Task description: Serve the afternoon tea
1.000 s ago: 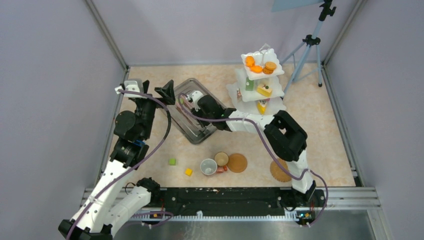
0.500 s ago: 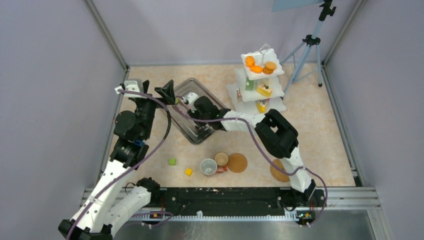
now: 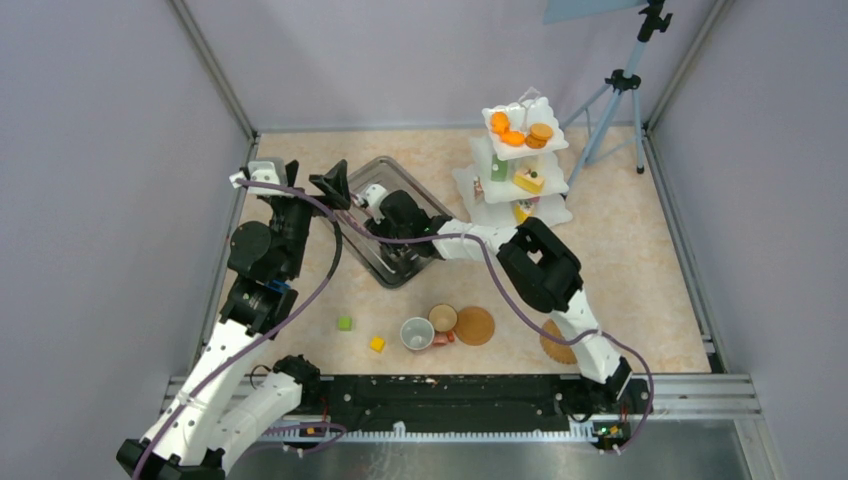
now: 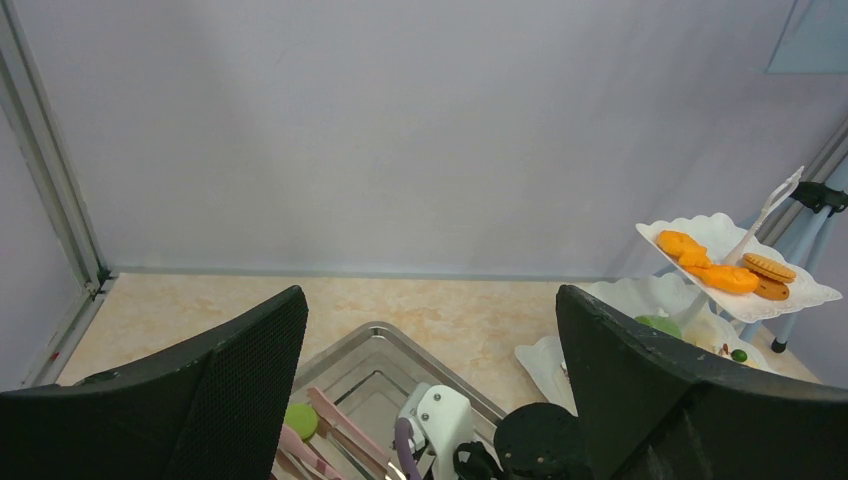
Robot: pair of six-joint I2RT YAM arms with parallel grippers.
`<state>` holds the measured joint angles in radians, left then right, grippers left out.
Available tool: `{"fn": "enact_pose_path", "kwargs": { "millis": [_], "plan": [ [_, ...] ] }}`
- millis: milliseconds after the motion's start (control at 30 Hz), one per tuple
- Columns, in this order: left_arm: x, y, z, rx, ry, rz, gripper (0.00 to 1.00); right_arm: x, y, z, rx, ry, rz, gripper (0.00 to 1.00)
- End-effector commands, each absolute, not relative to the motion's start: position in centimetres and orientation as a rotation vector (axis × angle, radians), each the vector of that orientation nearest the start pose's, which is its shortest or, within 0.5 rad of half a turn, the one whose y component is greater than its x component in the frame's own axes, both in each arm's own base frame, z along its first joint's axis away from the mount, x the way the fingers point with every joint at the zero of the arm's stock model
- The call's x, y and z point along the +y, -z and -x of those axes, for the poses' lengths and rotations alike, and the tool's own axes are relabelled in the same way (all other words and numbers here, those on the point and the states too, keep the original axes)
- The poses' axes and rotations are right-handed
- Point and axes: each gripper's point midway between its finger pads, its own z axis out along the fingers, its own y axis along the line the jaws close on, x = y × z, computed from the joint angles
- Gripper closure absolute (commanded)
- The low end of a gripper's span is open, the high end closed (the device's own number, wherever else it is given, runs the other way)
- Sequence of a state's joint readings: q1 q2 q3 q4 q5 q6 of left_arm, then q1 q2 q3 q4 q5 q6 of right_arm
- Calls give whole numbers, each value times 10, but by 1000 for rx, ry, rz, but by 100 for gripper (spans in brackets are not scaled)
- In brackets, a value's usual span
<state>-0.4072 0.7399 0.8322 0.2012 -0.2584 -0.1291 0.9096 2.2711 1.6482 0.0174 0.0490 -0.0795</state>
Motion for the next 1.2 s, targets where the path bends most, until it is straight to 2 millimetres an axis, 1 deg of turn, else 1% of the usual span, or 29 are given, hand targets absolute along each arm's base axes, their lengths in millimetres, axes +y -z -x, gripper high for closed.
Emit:
{"fn": "enact_pose_path", "kwargs": {
  "millis": [0, 200, 500, 667, 767, 800, 867, 900, 967, 1067, 1167],
  "plan": [
    [-83, -429, -293, 1228, 315, 60, 1, 494, -65, -391, 1870, -462, 1015, 55],
    [-83, -430, -293, 1227, 317, 60, 1, 500, -59, -396, 1865, -458, 1013, 49],
    [-82, -429, -293, 1228, 313, 63, 1, 512, -46, -405, 1865, -415, 1022, 52],
    [-81, -430, -292, 1225, 310, 65, 1, 517, -42, -409, 1866, -404, 1026, 49],
    [-81, -431, -292, 1225, 310, 65, 1, 520, -41, -410, 1867, -409, 1022, 49],
    [-81, -430, -293, 1227, 310, 64, 1, 518, -39, -409, 1885, -403, 1024, 50],
    [-82, -430, -293, 1226, 310, 64, 1, 519, -39, -407, 1896, -413, 1028, 48],
    [-81, -430, -293, 1226, 311, 65, 1, 519, -37, -406, 1901, -416, 1034, 45],
    [-82, -430, -293, 1227, 312, 63, 1, 521, -34, -408, 1909, -407, 1046, 43],
    [-81, -430, -293, 1226, 310, 65, 1, 521, -28, -411, 1925, -382, 1049, 44],
    [-82, -430, -293, 1225, 312, 64, 1, 522, -33, -413, 1923, -383, 1033, 51]
  ]
}}
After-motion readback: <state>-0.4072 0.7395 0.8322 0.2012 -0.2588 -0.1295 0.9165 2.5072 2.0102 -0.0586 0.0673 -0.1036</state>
